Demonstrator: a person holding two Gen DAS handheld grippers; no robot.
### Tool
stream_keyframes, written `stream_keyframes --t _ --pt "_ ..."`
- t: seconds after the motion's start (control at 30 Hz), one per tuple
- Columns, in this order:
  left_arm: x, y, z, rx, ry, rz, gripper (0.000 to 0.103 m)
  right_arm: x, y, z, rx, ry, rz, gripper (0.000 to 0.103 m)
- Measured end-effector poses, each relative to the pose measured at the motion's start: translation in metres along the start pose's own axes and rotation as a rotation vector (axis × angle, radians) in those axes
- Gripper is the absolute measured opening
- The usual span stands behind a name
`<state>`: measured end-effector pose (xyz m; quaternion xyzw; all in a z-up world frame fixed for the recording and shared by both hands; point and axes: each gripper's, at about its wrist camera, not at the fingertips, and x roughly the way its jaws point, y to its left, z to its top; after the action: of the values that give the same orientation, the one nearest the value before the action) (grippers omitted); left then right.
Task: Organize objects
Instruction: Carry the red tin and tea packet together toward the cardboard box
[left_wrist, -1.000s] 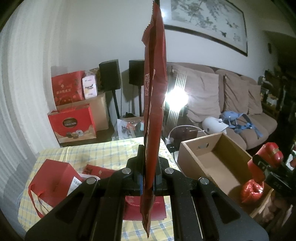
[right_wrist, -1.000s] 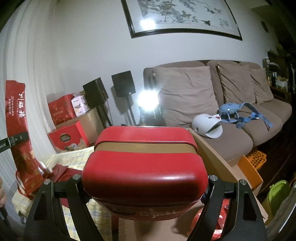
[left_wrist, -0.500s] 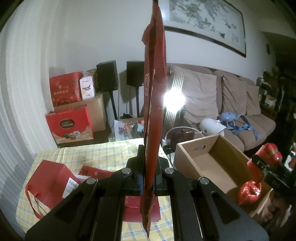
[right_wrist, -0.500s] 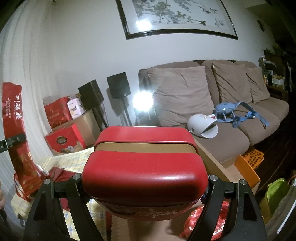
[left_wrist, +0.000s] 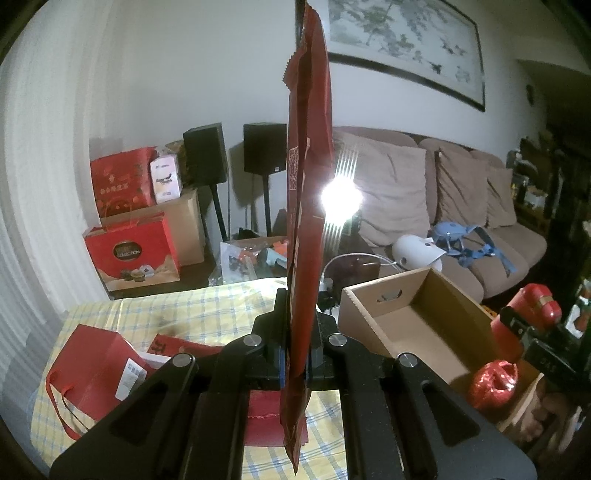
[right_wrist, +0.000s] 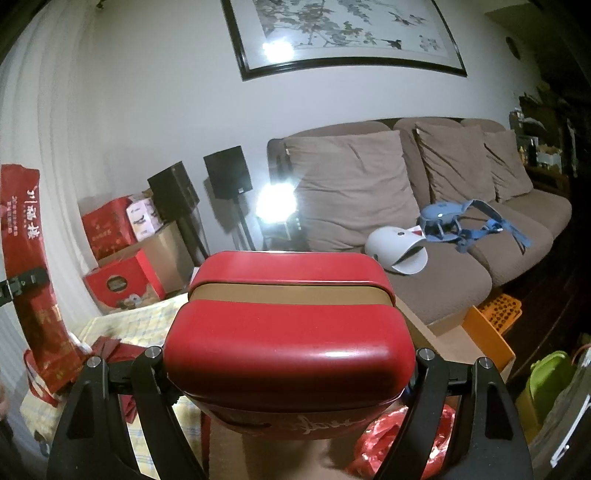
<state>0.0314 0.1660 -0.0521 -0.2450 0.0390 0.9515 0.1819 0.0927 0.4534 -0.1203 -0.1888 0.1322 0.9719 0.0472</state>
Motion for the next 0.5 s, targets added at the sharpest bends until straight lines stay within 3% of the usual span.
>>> stream_keyframes --t 0.5 --pt "0.004 -0.008 0.008 -0.026 0.008 -0.025 0.006 -0.002 -0.019 0.005 0.025 -0.010 -0.027 0.083"
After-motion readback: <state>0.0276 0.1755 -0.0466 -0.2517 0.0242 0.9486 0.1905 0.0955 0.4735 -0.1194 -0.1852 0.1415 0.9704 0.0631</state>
